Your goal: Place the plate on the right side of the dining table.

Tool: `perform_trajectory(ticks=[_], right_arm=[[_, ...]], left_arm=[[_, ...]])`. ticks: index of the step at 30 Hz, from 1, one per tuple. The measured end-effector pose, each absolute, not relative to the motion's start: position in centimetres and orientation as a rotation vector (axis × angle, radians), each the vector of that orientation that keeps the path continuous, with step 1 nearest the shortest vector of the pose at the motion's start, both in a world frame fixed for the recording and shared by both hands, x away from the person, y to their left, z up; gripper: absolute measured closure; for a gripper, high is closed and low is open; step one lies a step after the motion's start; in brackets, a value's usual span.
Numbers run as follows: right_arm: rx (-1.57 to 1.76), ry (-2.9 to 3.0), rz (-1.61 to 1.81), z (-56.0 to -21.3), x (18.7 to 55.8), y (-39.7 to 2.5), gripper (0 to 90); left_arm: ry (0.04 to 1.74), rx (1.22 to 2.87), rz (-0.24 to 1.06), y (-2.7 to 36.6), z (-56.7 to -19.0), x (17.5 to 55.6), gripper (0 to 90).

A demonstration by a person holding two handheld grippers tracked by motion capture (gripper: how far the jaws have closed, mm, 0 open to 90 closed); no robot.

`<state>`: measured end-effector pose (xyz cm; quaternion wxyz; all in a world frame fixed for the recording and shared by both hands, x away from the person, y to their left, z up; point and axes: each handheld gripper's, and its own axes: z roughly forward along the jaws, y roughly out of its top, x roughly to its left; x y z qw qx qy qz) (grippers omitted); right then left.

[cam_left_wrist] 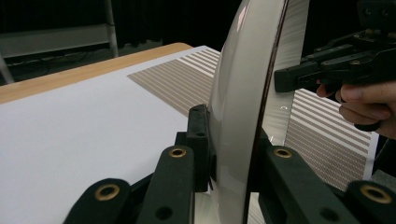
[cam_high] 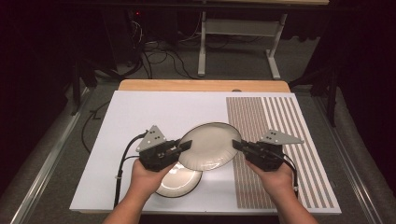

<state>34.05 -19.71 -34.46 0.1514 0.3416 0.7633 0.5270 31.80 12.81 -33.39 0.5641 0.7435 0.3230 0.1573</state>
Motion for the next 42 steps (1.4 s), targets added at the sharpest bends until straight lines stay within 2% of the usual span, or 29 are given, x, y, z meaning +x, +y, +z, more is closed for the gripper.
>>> perform_trajectory(ticks=[12,24,42], right_arm=[[1.046,2.120,1.502,-34.7,33.5,-24.8,86.1],[1.155,2.049,1.475,-35.2,33.2,-30.2,86.3],[1.277,1.963,1.448,-36.4,33.5,-35.6,86.3]], left_arm=[[0.715,1.775,0.314,7.7,-33.5,33.6,78.9],[0.697,1.790,0.206,2.3,-34.5,36.0,78.9],[0.710,1.784,0.106,-3.4,-36.0,38.7,78.4]])
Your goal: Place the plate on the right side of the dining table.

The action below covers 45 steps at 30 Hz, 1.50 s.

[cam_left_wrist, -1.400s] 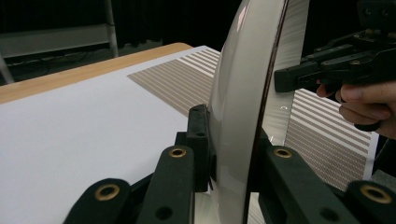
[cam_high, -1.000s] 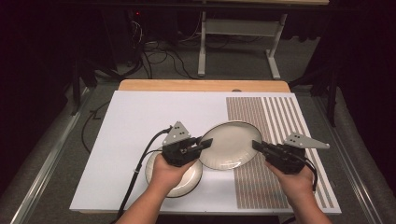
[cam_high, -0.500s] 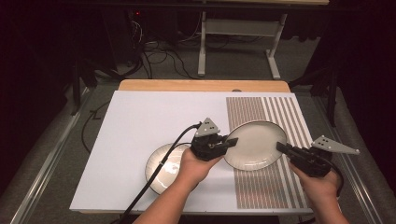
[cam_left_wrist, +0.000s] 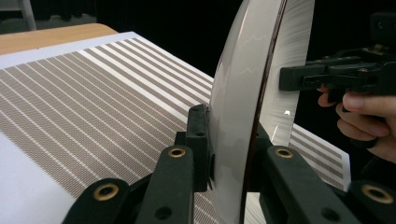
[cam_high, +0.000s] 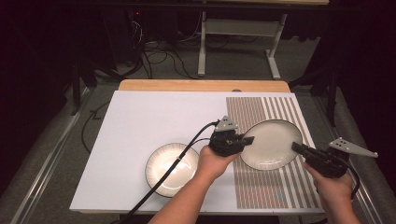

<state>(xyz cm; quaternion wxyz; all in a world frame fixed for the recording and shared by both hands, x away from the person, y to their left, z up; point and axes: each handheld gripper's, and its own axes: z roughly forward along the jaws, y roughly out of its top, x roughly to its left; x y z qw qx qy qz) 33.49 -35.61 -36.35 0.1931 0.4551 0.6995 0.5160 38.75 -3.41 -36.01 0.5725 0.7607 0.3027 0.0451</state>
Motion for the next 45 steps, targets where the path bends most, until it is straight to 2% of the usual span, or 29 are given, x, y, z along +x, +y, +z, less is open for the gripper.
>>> perform_trajectory(ticks=[12,37,41,45], right_arm=[[1.360,1.948,1.401,-37.8,34.0,-37.8,86.3],[1.393,1.945,1.313,-39.2,34.8,-37.9,86.6],[1.396,1.942,1.310,-39.3,34.8,-37.8,86.7],[1.411,1.935,1.292,-39.3,35.0,-37.7,86.3]], left_arm=[[0.769,1.796,0.059,-5.9,-37.9,40.2,76.8],[0.878,1.829,0.040,-7.2,-40.5,41.7,71.9],[0.910,1.844,0.103,-7.5,-40.4,41.8,68.7],[0.913,1.830,0.154,-7.1,-39.7,41.8,57.4]])
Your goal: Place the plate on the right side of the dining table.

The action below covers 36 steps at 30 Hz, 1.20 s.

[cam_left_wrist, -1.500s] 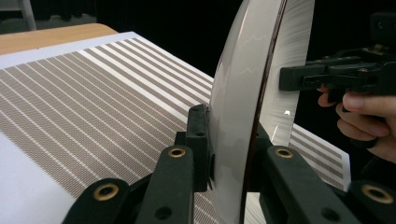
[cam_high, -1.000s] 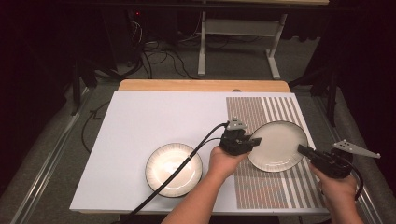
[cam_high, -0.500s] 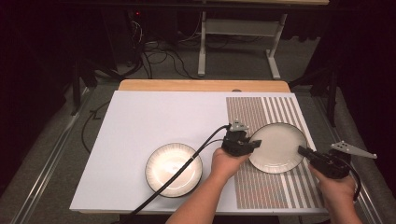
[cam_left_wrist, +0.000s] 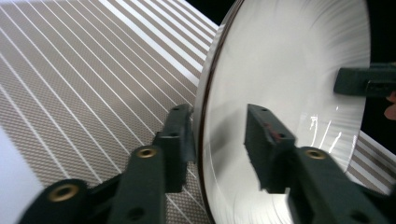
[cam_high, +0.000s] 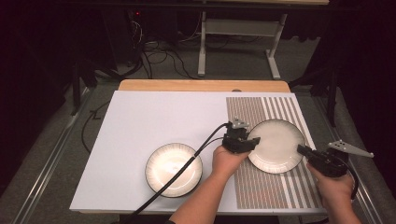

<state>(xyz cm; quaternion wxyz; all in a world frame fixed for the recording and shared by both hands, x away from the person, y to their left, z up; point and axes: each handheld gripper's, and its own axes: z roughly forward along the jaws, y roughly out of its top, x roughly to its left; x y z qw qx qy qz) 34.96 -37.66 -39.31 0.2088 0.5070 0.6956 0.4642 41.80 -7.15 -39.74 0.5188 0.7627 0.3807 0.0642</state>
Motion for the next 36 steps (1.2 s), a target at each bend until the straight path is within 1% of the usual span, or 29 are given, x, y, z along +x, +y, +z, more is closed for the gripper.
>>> perform_trajectory(ticks=[2,7,11,15,18,22,23,24,27,36], right_arm=[[1.423,1.935,1.298,-39.4,35.1,-37.8,86.3],[1.436,1.938,1.278,-39.3,35.5,-37.6,86.0],[1.441,1.942,1.251,-39.3,35.7,-37.5,85.5],[1.467,1.943,1.234,-39.4,36.0,-37.4,84.9],[1.471,1.944,1.224,-39.5,36.2,-37.4,84.7],[1.484,1.944,1.207,-39.5,36.4,-37.3,84.3],[1.484,1.944,1.207,-39.5,36.4,-37.3,84.3],[1.496,1.942,1.196,-39.5,36.5,-37.2,83.8],[1.506,1.946,1.182,-39.7,36.8,-37.1,83.3],[1.538,1.940,1.164,-39.7,37.4,-36.9,83.1]], left_arm=[[0.900,1.836,0.196,-6.8,-39.1,41.5,52.2],[0.859,1.822,0.256,-5.0,-37.6,40.6,41.1],[0.827,1.785,0.264,-2.9,-36.8,39.7,31.4],[0.831,1.776,0.298,-0.4,-36.5,38.8,21.9],[0.836,1.771,0.317,1.6,-36.4,38.2,16.7],[0.842,1.759,0.351,4.8,-36.2,37.0,12.4],[0.842,1.759,0.351,4.8,-36.2,37.0,9.7],[0.848,1.758,0.373,6.2,-36.2,36.5,7.6],[0.874,1.750,0.399,8.5,-36.2,35.7,0.7],[0.908,1.715,0.459,14.9,-36.8,33.1,0.0]])
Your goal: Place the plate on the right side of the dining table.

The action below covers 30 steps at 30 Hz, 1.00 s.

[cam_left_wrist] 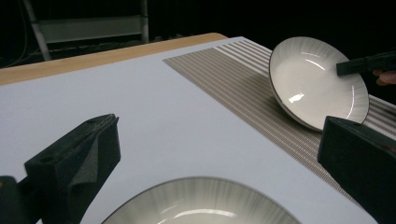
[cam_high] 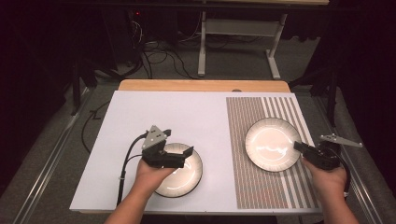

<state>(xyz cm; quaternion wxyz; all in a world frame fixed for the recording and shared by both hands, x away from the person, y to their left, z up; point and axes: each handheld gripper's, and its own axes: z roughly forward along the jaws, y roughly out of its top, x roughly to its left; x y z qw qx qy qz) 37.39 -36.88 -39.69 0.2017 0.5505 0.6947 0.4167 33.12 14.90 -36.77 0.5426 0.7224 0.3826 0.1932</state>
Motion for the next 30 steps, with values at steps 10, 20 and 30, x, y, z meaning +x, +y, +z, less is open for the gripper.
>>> perform_trajectory(ticks=[10,20,30], right_arm=[[1.629,1.909,1.126,-40.3,38.2,-36.9,82.2],[1.688,1.882,1.026,-41.3,38.5,-37.1,81.1],[1.494,1.853,1.079,-40.1,37.2,-36.6,64.9]], left_arm=[[0.940,1.689,0.529,20.4,-37.2,30.5,0.0],[0.960,1.696,0.544,21.6,-38.1,30.5,0.0],[0.977,1.717,0.565,21.8,-38.7,30.0,0.0]])
